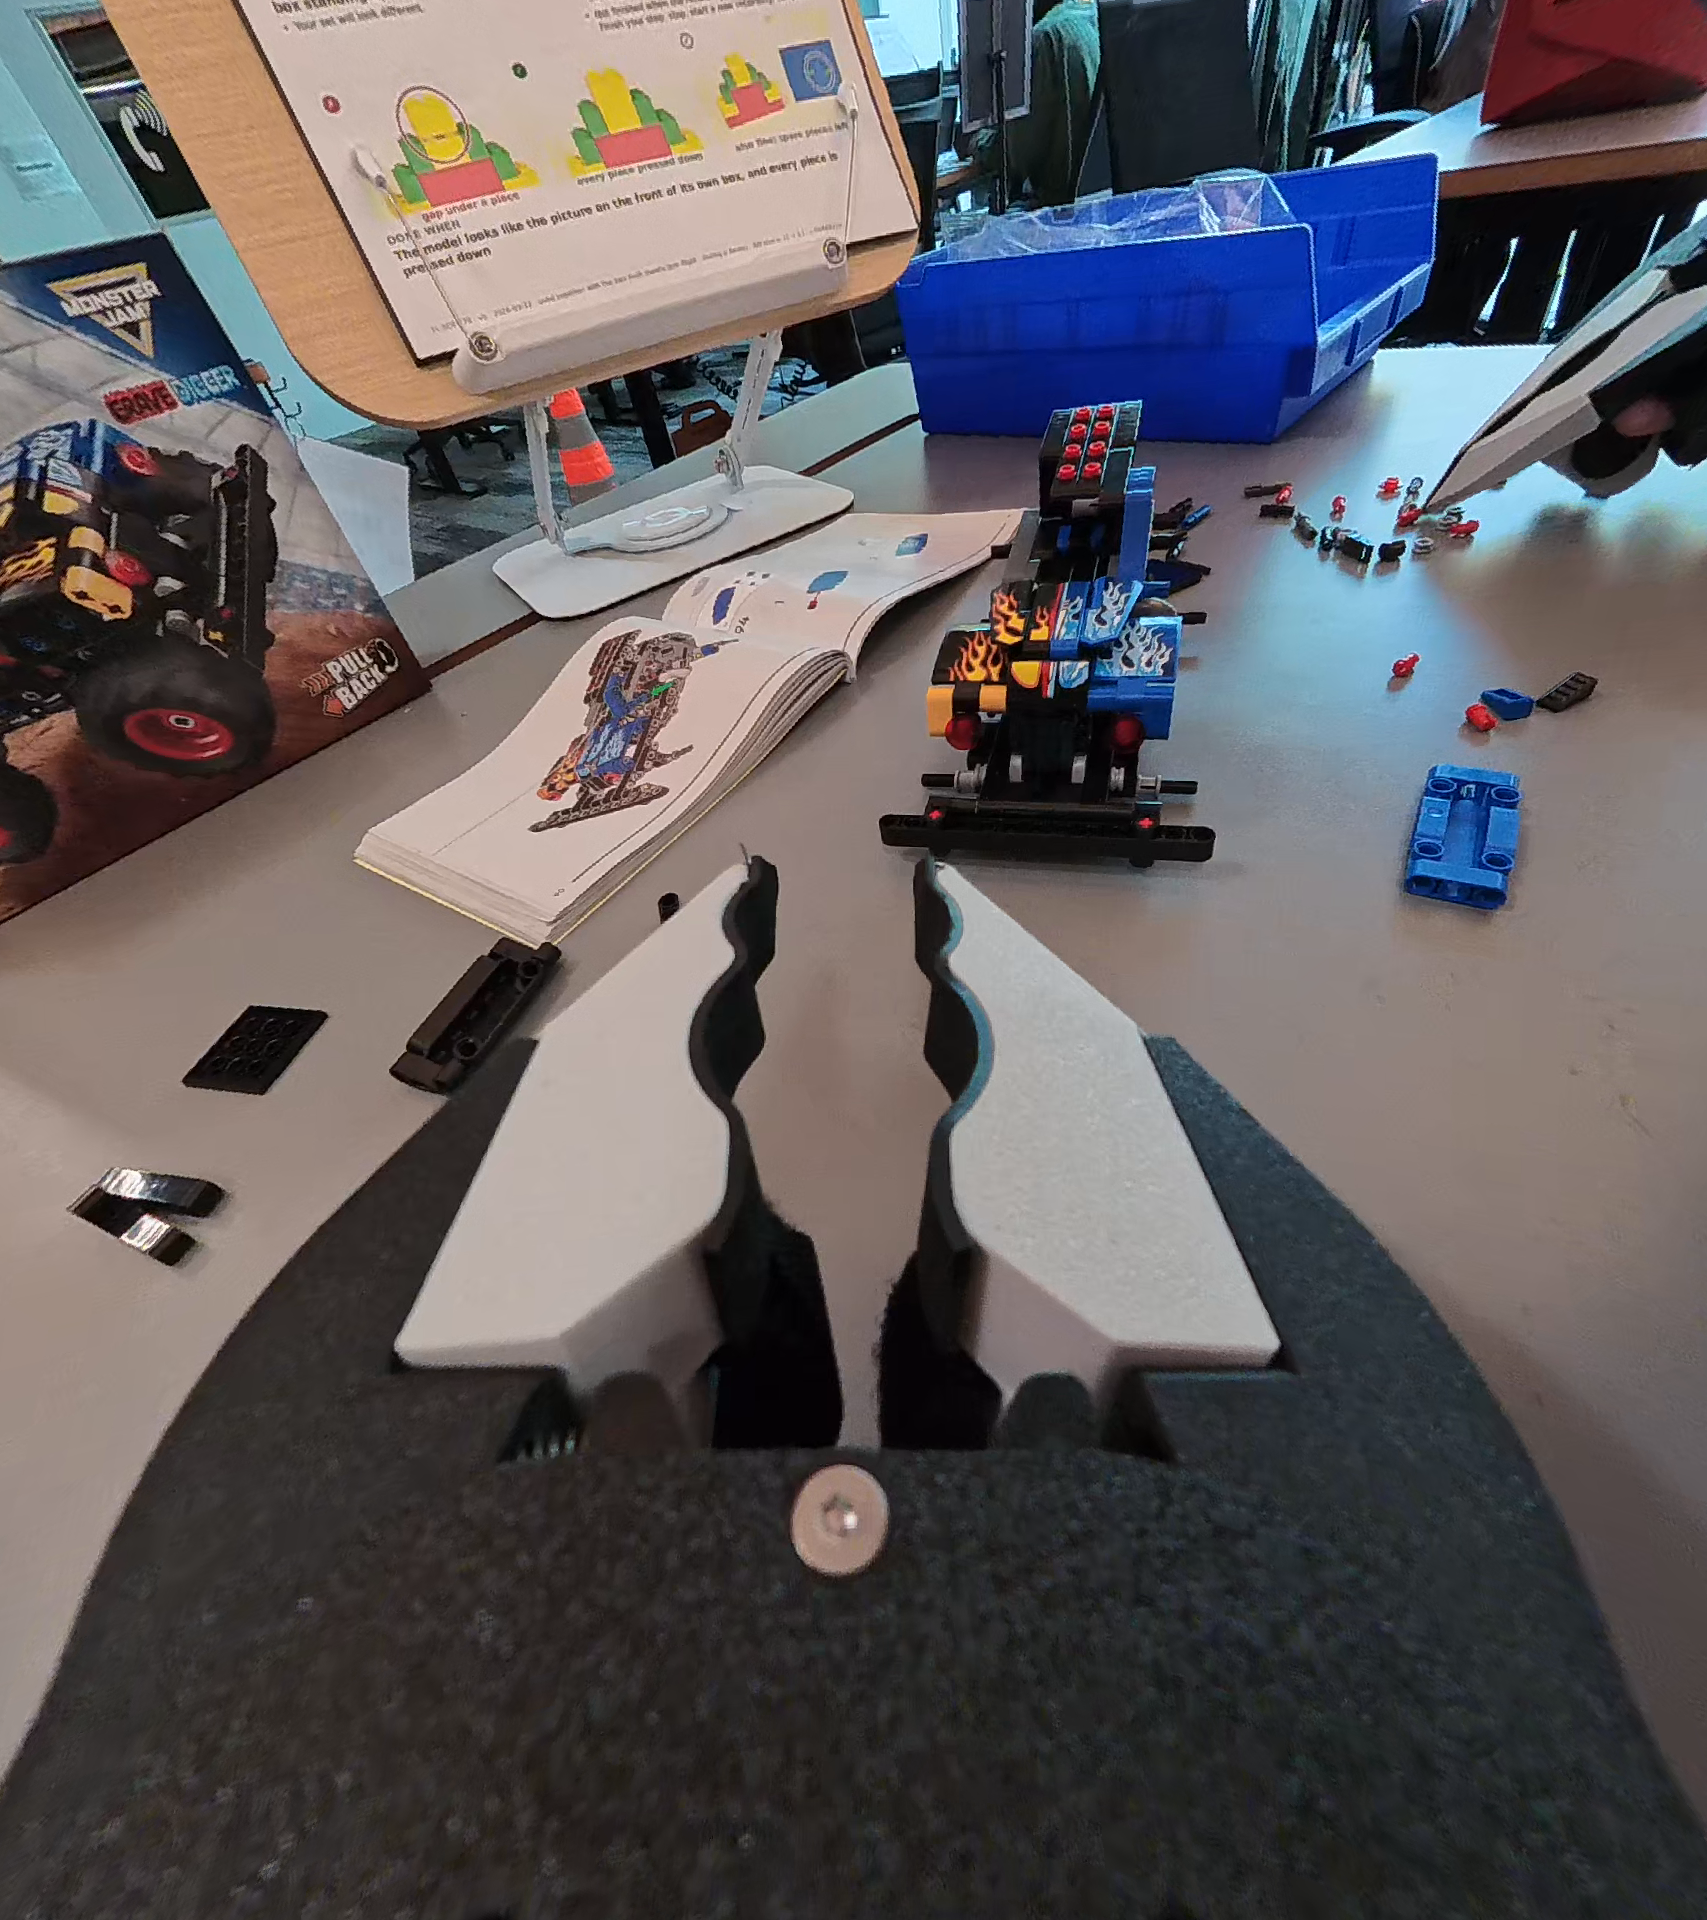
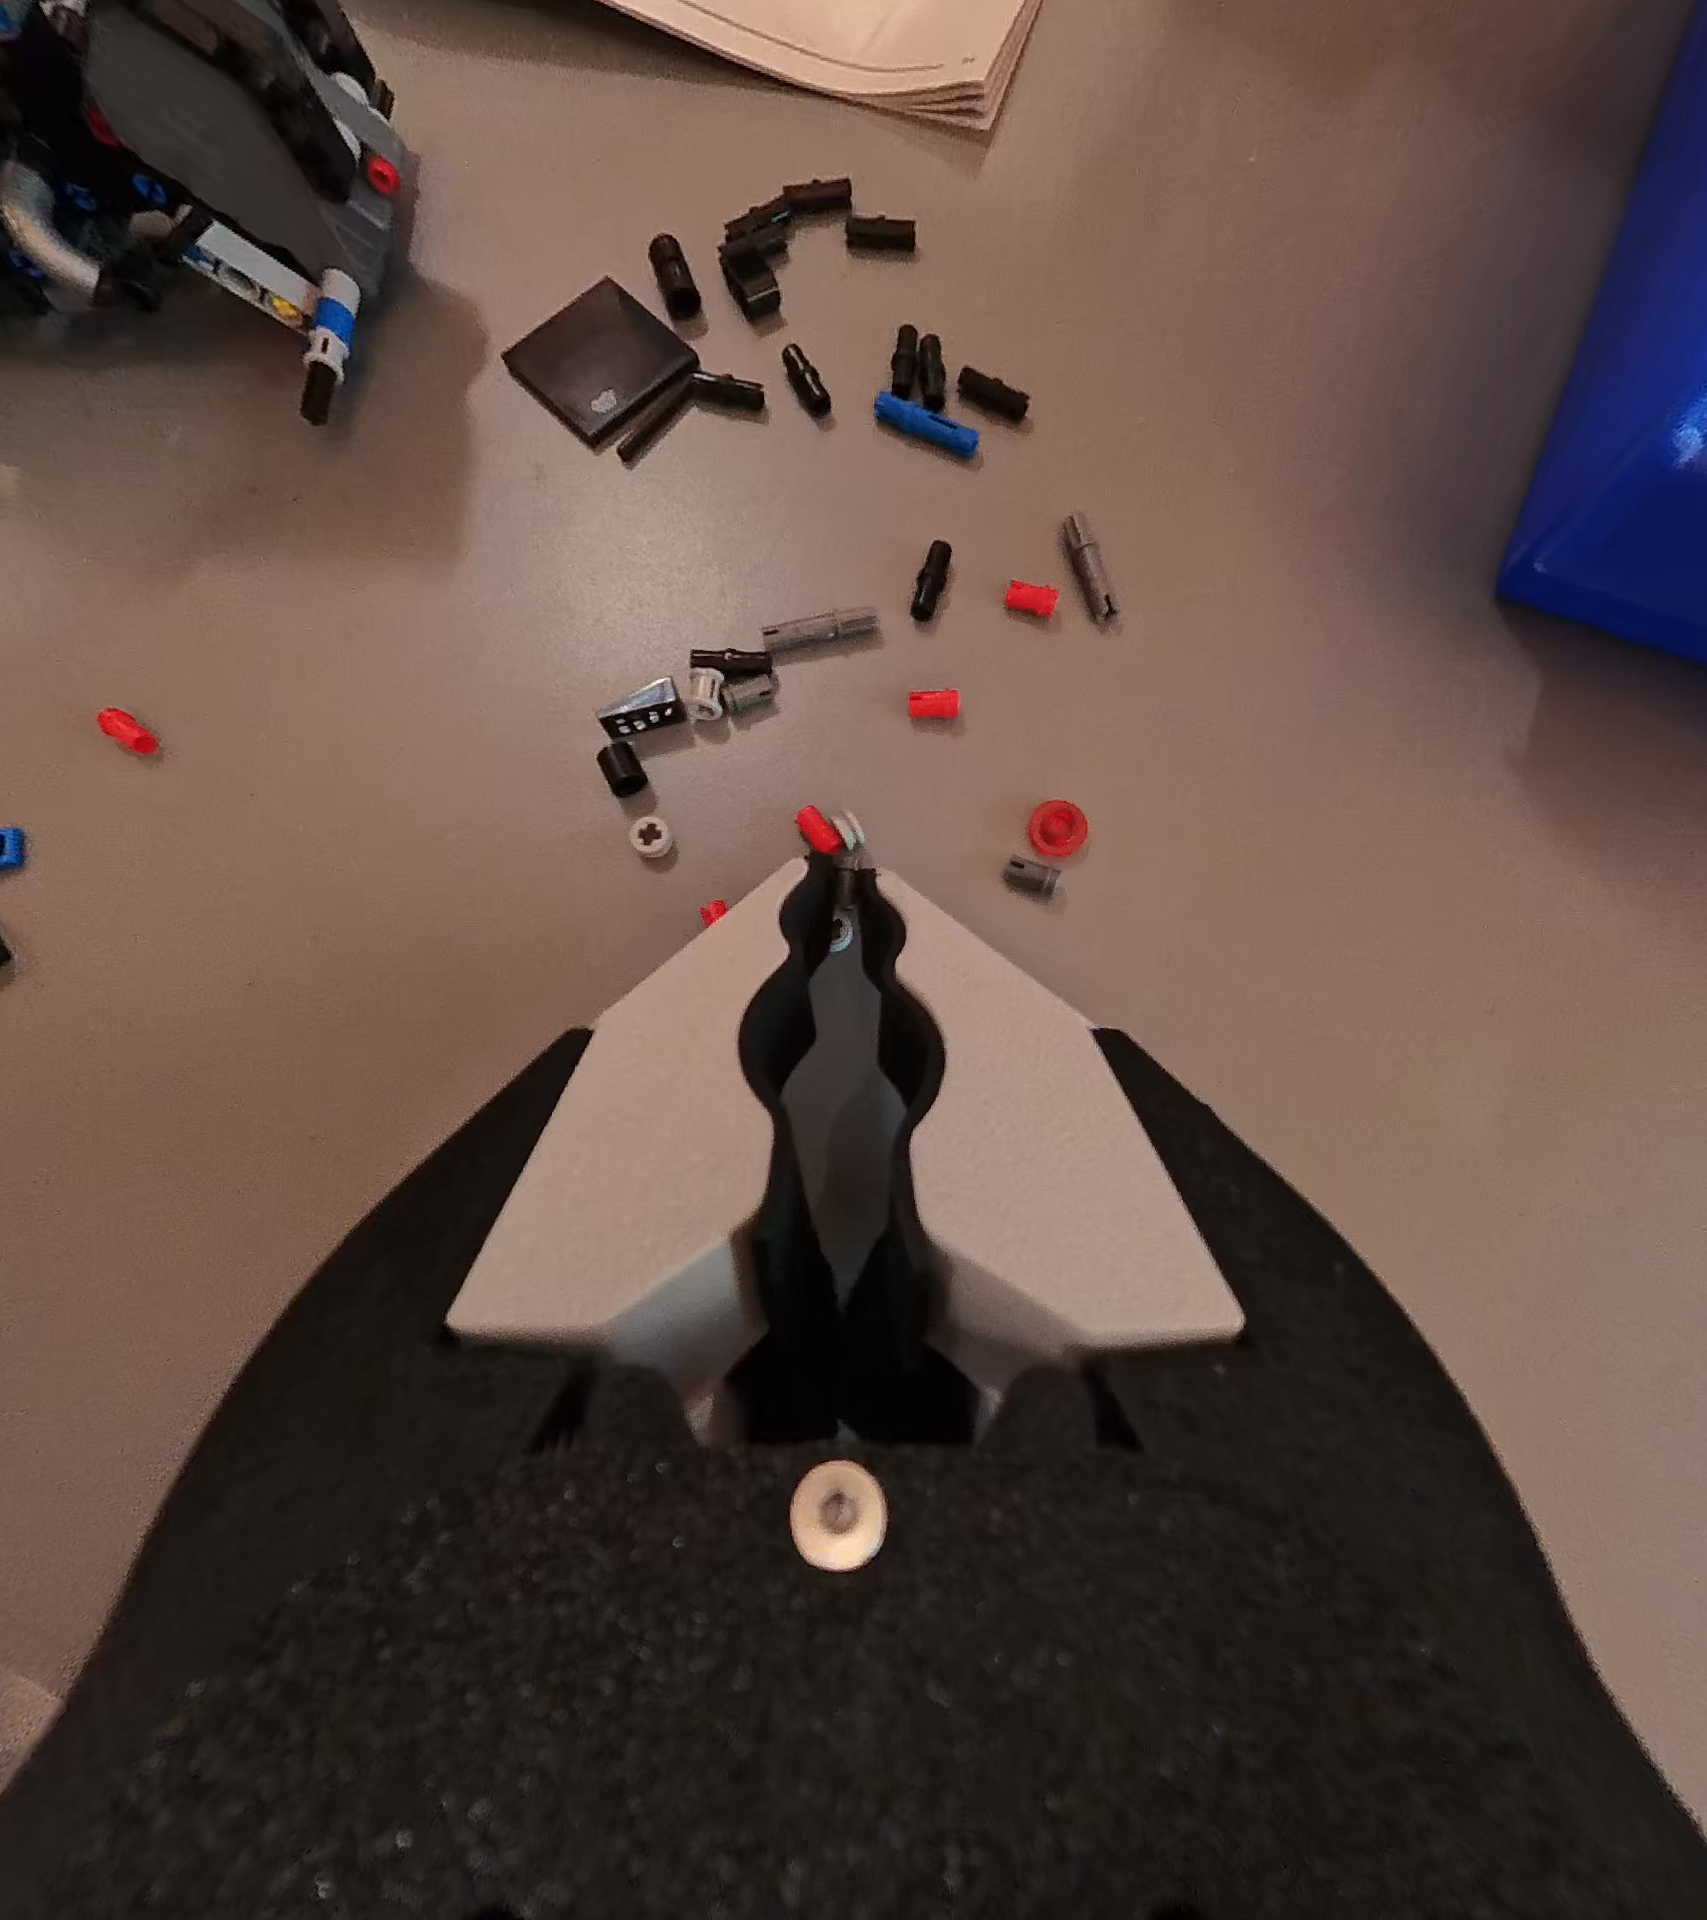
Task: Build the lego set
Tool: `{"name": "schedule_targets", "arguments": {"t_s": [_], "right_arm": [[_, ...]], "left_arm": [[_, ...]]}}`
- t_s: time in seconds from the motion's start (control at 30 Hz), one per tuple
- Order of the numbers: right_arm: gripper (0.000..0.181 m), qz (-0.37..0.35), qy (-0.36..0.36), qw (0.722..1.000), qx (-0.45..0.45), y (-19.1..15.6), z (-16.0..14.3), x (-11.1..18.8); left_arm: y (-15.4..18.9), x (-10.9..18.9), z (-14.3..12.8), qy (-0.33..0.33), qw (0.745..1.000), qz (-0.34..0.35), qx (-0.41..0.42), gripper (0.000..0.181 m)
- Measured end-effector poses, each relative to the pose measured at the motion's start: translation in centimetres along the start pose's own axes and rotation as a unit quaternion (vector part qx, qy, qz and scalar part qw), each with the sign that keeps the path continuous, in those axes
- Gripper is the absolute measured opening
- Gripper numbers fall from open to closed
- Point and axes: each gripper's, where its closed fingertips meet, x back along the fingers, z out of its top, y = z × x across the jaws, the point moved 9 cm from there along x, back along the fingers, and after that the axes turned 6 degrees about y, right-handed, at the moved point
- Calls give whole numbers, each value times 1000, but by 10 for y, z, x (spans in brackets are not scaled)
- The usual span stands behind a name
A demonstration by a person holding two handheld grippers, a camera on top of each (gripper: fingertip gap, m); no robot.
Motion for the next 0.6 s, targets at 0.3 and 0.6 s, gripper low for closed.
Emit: {"name": "schedule_targets", "arguments": {"t_s": [0.3,0.6], "right_arm": [[3,211,48,968,125,-91,23,5],[4,220,6,958,184,-132,7,-19]], "left_arm": [[0,0,0,-1,1000,1,-3,25],[2,1,0,4,1000,1,-11,25]]}}
